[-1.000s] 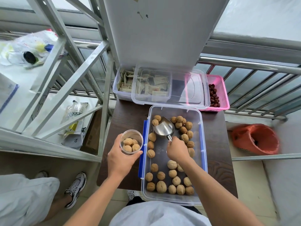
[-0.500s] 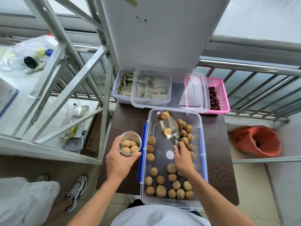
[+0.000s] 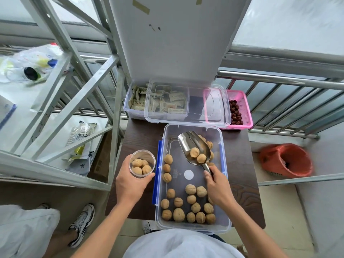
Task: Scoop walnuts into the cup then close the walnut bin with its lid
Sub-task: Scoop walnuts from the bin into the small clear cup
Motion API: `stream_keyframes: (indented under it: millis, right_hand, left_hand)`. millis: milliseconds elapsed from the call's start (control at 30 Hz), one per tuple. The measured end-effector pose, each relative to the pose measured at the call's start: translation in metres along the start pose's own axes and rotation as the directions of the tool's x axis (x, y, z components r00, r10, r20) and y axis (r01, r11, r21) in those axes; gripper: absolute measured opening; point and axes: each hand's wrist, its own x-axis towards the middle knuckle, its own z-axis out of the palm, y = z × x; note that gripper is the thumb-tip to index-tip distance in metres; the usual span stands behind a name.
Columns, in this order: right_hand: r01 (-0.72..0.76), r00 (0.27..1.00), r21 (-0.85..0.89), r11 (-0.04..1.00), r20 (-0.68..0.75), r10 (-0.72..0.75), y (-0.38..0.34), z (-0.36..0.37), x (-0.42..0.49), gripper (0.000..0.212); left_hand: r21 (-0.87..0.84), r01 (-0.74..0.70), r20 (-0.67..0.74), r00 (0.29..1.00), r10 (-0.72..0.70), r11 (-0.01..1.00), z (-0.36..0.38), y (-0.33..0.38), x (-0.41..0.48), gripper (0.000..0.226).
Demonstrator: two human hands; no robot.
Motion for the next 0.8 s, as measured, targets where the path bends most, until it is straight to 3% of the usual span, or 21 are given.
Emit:
stream_keyframes:
  millis: [200,533,800]
  right_hand:
    - [0.028,0.999,-0.048,0.998,0.030,-0.026,-0.006,-0.021,-0.015,0.022]
    - [0.198,0.932,-0.182,0.963,0.340,-0.127,-0.059,-0.066,-0.035,0.023]
    - [0.275,0.884,-0.285,0.918,0.451,-0.125,-0.105,-0.065,-0.046,0.036]
  left_hand:
    - [0.029,-0.001,0.020,1.000,0.001,1.000,-0.001,0.008,-0.006,0.095]
    - [-0.004,0.005,0.070,0.998,-0.005,1.000,-0.004,0.022,-0.010,0.086]
    - [0.049,-0.017,0.074,0.997,0.013,0.999,-0.004,0.018,-0.008,0.081]
